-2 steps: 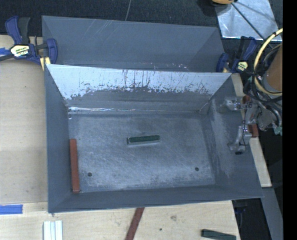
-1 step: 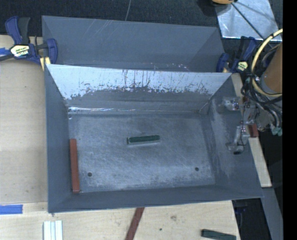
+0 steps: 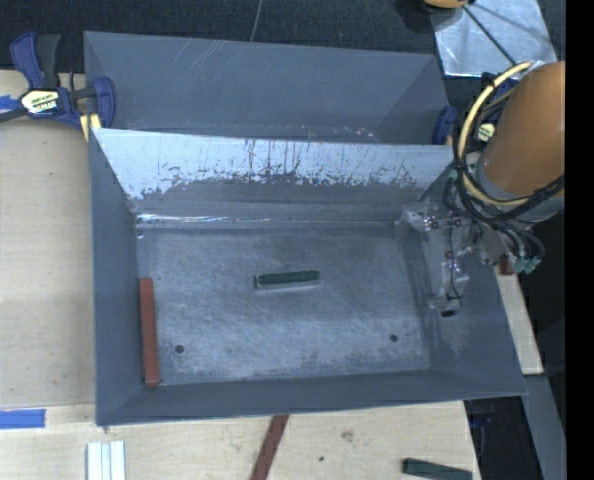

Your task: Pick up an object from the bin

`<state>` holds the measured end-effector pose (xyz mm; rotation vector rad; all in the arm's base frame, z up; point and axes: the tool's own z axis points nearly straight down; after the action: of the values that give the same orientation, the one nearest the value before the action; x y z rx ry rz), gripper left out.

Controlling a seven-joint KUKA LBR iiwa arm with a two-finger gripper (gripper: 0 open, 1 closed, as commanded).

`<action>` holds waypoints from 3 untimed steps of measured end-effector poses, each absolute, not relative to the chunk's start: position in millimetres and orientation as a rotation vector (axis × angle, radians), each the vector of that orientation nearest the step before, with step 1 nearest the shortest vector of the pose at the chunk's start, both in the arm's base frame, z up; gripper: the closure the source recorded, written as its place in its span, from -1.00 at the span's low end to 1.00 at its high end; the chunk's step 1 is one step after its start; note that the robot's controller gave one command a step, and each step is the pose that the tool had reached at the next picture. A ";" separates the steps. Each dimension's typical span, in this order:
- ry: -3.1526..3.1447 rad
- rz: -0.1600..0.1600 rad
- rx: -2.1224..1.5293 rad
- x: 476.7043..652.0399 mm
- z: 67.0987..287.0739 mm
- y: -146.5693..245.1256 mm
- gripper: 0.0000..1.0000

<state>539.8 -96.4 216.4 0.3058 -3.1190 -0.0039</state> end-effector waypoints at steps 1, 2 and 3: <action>-3.147 0.005 0.251 556.5 191.6 -86.2 -1.00; -3.143 0.002 0.211 564.3 128.5 -68.0 -1.00; -3.130 0.001 0.280 585.6 97.4 -32.1 -1.00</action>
Offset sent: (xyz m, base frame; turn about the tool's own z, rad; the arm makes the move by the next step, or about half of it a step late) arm 0.0310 0.0455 -0.1363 0.0685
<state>585.6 -32.1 97.4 0.2804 -3.1298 0.0007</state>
